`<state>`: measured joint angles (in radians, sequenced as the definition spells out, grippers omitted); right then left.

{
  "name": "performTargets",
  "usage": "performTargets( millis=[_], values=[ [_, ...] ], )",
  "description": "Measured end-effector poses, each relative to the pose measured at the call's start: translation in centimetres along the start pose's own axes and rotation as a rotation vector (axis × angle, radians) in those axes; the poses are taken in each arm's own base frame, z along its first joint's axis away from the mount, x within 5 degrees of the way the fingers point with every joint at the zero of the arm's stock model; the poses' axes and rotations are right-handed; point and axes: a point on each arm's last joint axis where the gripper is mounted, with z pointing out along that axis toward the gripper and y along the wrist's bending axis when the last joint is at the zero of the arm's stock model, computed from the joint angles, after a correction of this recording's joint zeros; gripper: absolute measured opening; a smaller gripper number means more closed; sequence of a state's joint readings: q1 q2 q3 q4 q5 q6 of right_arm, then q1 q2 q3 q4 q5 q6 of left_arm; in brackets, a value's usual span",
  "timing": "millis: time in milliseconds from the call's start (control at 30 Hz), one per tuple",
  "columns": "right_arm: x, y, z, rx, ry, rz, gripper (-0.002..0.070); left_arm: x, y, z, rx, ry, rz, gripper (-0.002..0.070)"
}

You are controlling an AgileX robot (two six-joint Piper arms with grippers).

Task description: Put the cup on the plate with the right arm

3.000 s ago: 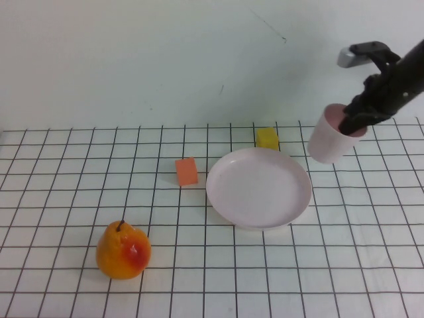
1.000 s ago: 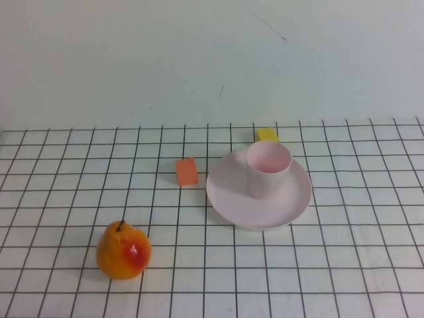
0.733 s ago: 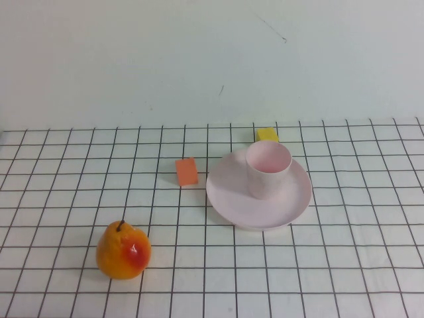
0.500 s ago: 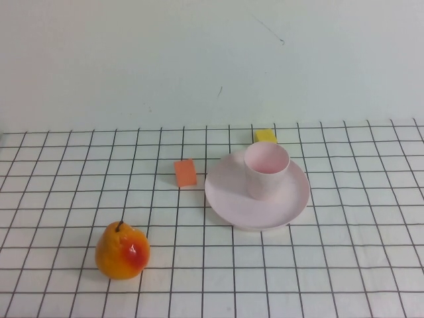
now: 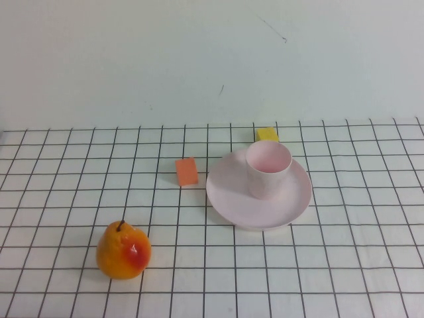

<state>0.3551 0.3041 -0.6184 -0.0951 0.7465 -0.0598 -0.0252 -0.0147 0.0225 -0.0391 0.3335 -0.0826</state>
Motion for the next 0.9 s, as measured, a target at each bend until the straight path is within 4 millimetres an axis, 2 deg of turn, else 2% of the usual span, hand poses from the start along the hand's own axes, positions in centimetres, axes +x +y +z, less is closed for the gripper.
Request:
performTargets(
  millis=[200,367,533,900],
  values=[
    [-0.1,-0.2,0.8,0.029,0.006,-0.034,0.0001,0.0,0.0,0.0,0.0,0.0,0.0,-0.0005],
    [1.3,-0.5,0.6,0.117,-0.058,-0.03,0.0001,0.0,0.0,0.0,0.0,0.0,0.0,-0.0005],
    [4.3,-0.7,1.5,0.243,-0.066,0.001,0.0001,0.0,0.0,0.0,0.0,0.0,0.0,-0.0005],
    [12.7,-0.2,6.0,0.376,-0.135,0.039,0.0001,0.0,0.0,0.0,0.0,0.0,0.0,-0.0005]
  ],
)
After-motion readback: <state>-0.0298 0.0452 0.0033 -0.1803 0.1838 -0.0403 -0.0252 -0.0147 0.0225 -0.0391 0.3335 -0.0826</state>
